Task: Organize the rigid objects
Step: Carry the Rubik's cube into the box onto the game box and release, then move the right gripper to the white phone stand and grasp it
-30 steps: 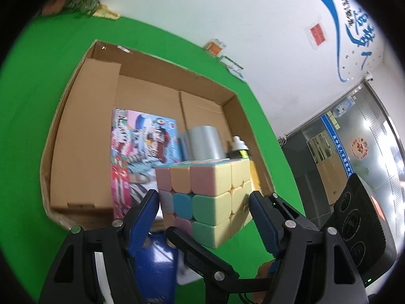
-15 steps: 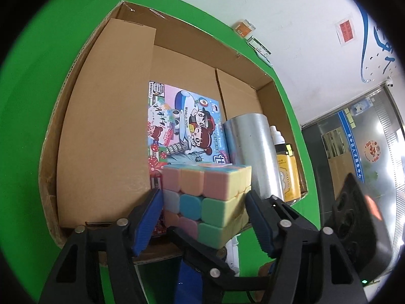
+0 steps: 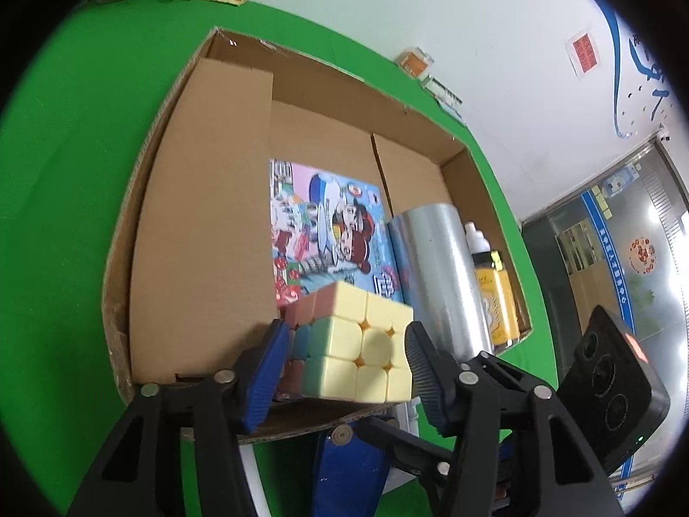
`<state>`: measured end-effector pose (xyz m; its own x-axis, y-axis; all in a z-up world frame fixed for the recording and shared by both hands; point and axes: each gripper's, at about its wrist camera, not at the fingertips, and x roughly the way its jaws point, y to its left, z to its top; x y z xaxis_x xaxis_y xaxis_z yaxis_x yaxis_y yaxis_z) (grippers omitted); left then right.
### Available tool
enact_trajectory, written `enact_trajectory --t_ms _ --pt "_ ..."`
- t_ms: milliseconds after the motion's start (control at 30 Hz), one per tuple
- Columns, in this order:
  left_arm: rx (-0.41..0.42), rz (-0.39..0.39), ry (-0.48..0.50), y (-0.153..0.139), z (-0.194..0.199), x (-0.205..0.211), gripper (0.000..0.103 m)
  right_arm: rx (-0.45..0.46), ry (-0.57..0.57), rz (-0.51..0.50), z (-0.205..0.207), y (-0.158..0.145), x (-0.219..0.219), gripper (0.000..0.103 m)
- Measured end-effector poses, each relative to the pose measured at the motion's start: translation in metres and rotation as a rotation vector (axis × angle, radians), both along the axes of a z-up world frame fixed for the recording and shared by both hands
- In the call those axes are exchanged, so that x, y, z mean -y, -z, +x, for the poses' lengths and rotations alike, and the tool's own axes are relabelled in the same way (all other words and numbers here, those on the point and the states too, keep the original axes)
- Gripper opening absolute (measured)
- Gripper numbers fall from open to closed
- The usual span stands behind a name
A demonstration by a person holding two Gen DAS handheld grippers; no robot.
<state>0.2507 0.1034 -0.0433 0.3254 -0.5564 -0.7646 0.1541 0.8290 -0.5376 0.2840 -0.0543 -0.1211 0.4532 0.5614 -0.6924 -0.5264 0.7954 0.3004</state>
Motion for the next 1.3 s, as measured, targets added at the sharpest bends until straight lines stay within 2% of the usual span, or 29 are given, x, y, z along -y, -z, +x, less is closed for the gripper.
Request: enact_trajectory --t_ms 33,133,233,400,500,533,567,600,633,667,700,733,767,867,933,1100,1200,1267,1300 --pt "-0.011 0.008 0.010 0.002 -0.002 0.002 0.046 -0.004 -0.010 0.003 -0.007 -0.002 0.003 0.047" --pt "-0.005 0.022 0.002 0.001 -0.010 0.002 0.046 0.009 -0.010 -0.028 -0.006 -0.001 -0.006 0.047" --pt "-0.023 0.018 0.002 0.002 -0.016 0.000 0.046 -0.009 -0.009 -0.012 -0.010 -0.001 -0.005 0.047" --pt "-0.038 -0.003 -0.004 0.003 -0.020 -0.003 0.046 -0.008 -0.010 -0.022 -0.022 -0.002 -0.001 0.051" --pt "0.052 0.055 -0.049 -0.012 -0.031 -0.007 0.046 0.029 0.036 -0.022 -0.036 -0.013 0.006 0.077" --pt "0.110 0.070 -0.070 -0.023 -0.039 -0.011 0.046 0.070 0.070 -0.019 -0.045 -0.019 0.013 0.091" --pt "0.171 0.086 -0.089 -0.033 -0.048 -0.014 0.049 0.108 0.100 -0.019 -0.053 -0.023 0.020 0.100" --pt "0.235 0.106 -0.111 -0.044 -0.058 -0.017 0.052 0.137 0.123 -0.017 -0.061 -0.026 0.025 0.102" --pt "0.309 0.141 -0.147 -0.055 -0.072 -0.020 0.064 0.173 0.166 -0.015 -0.074 -0.028 0.036 0.102" --pt "0.380 0.178 -0.194 -0.064 -0.086 -0.022 0.087 0.182 0.196 -0.017 -0.084 -0.028 0.043 0.102" --pt "0.460 0.219 -0.268 -0.071 -0.104 -0.025 0.094 0.173 0.241 -0.018 -0.095 -0.021 0.053 0.102" --pt "0.503 0.247 -0.317 -0.073 -0.114 -0.025 0.100 0.139 0.272 -0.023 -0.102 -0.012 0.059 0.102" --pt "0.535 0.288 -0.355 -0.073 -0.125 -0.023 0.102 0.104 0.286 -0.038 -0.108 -0.003 0.062 0.102" --pt "0.537 0.352 -0.345 -0.061 -0.141 -0.011 0.102 -0.028 0.292 -0.124 -0.113 0.037 0.058 0.102" --pt "0.504 0.372 -0.316 -0.047 -0.149 0.001 0.102 -0.100 0.272 -0.122 -0.114 0.056 0.053 0.102" --pt "0.428 0.379 -0.258 -0.029 -0.168 0.019 0.102 -0.046 0.258 -0.222 -0.119 0.063 0.034 0.101" --pt "0.409 0.356 -0.253 -0.026 -0.178 0.023 0.102 -0.008 0.246 -0.255 -0.120 0.061 0.027 0.091" --pt "0.400 0.328 -0.252 -0.027 -0.187 0.023 0.102 0.018 0.229 -0.263 -0.126 0.060 0.025 0.070" --pt "0.397 0.319 -0.251 -0.026 -0.187 0.025 0.102 0.031 0.227 -0.273 -0.130 0.059 0.025 0.069"
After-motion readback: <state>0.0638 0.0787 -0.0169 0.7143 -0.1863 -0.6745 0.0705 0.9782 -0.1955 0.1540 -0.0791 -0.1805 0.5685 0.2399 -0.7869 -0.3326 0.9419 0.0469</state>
